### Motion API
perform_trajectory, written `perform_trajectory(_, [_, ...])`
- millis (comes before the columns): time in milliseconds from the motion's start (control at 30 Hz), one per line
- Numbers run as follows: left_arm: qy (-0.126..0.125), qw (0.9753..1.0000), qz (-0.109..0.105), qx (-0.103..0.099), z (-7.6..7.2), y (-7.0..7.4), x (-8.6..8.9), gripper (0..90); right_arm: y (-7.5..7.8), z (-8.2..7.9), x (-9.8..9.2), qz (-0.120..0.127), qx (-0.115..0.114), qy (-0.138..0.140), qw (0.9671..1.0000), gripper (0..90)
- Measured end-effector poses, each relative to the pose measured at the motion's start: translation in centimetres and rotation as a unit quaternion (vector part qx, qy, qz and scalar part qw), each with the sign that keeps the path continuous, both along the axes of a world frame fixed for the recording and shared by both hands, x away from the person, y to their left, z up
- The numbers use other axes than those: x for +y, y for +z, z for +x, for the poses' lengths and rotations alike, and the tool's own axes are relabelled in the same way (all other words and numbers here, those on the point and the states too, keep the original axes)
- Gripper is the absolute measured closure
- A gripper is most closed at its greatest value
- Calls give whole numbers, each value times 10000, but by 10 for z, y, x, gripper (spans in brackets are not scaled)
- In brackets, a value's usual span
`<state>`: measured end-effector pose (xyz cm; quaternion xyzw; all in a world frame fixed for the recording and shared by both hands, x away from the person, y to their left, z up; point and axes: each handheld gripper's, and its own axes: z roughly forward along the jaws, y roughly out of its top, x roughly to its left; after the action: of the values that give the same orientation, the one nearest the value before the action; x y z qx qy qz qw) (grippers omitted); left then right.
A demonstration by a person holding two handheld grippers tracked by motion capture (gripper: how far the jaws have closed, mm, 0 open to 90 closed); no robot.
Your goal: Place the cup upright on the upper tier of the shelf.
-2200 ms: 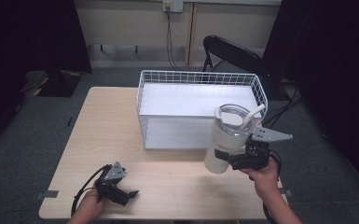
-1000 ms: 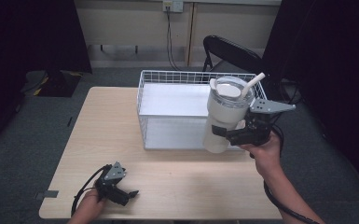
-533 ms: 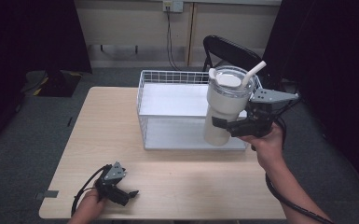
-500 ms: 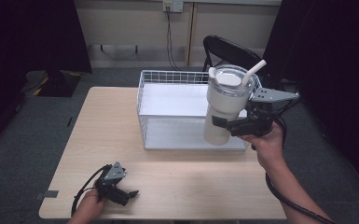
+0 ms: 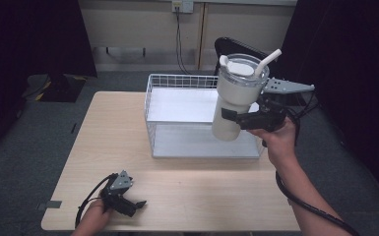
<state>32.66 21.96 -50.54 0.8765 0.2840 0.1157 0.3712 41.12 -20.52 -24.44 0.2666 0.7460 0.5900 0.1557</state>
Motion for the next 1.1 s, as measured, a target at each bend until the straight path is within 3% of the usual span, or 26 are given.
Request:
perform_trajectory(633, [-13,10000,6,12,0,0,0,0,13,26,17,-87,-87,-398,9991,93])
perform_trajectory(1100, [-13,10000,6,10,0,0,0,0,8,44,22,-66,-79,-658,9978,93])
